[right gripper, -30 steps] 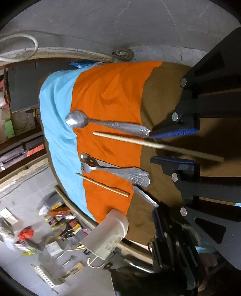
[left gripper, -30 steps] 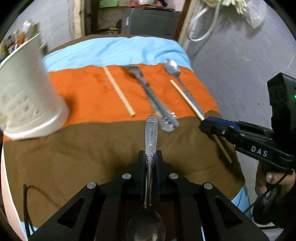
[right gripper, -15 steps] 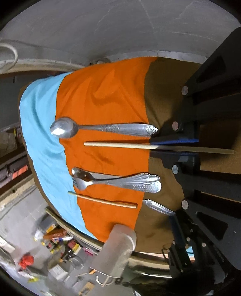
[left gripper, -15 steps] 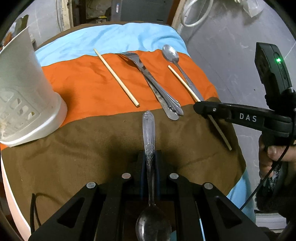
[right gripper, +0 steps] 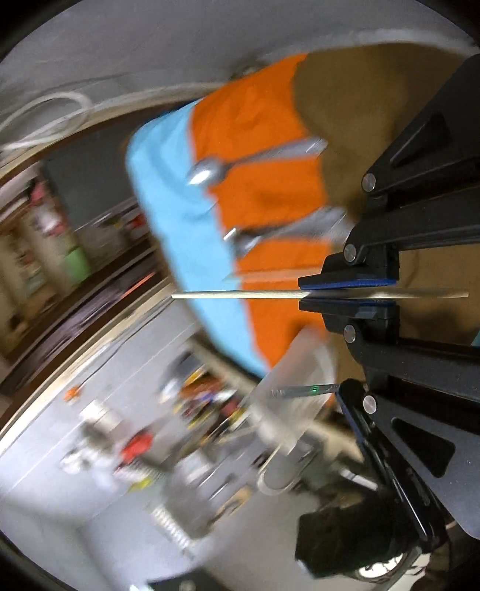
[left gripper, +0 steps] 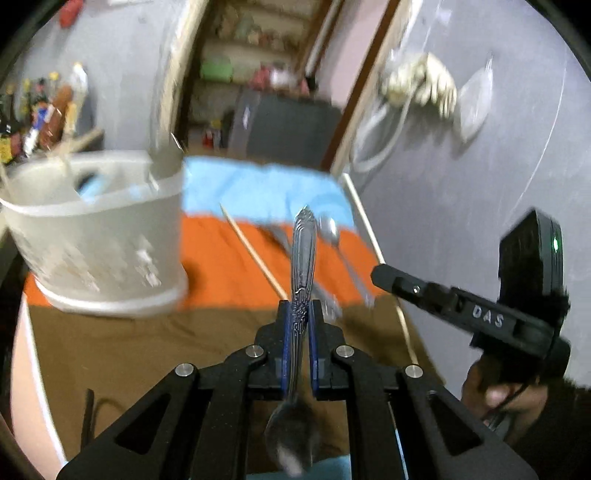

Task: Organize utensils
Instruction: 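Lift the spoon and chopstick and carry both over the white caddy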

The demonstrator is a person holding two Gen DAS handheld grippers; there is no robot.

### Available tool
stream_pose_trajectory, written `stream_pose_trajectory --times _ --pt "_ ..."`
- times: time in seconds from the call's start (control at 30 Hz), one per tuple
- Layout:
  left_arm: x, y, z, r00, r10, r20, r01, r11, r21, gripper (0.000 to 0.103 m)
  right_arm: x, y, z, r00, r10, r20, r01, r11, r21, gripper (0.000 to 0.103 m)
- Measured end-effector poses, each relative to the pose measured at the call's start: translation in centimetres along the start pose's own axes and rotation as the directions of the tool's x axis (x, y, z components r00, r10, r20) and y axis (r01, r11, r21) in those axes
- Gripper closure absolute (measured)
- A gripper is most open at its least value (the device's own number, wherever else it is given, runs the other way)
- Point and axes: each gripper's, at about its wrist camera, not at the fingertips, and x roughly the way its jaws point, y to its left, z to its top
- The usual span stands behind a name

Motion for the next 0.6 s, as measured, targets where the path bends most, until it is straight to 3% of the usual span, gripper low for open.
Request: stream_pose_trajectory --times 0.03,0.2,0.37,0.6 --pt "-0.5 0.1 0.4 1.000 0.006 0.027 -0.006 1.000 -0.001 0.103 -0.1 1.0 0.4 0.999 0.017 0.035 -0.017 1.000 -0.021 0.100" --pt "-2.9 1.7 3.1 0.990 0.032 0.137 -0.031 0.999 -0.011 0.103 0.8 5.6 2.9 0.984 0.109 0.144 -0.093 0.989 -0.113 0.100" --pt "-2.4 4.6 3.5 0.991 0.039 0.126 -0.030 0.997 -0.072 0.103 2.8 7.9 3.9 0.976 0.144 0.161 -0.122 0.983 -0.134 0.100" --pt "-6.7 6.1 4.1 0.983 0.074 0.169 -0.059 0.994 -0.089 0.103 4.1 9.8 4.3 0.956 0.229 0.185 -0.202 0.968 -0.150 0.100"
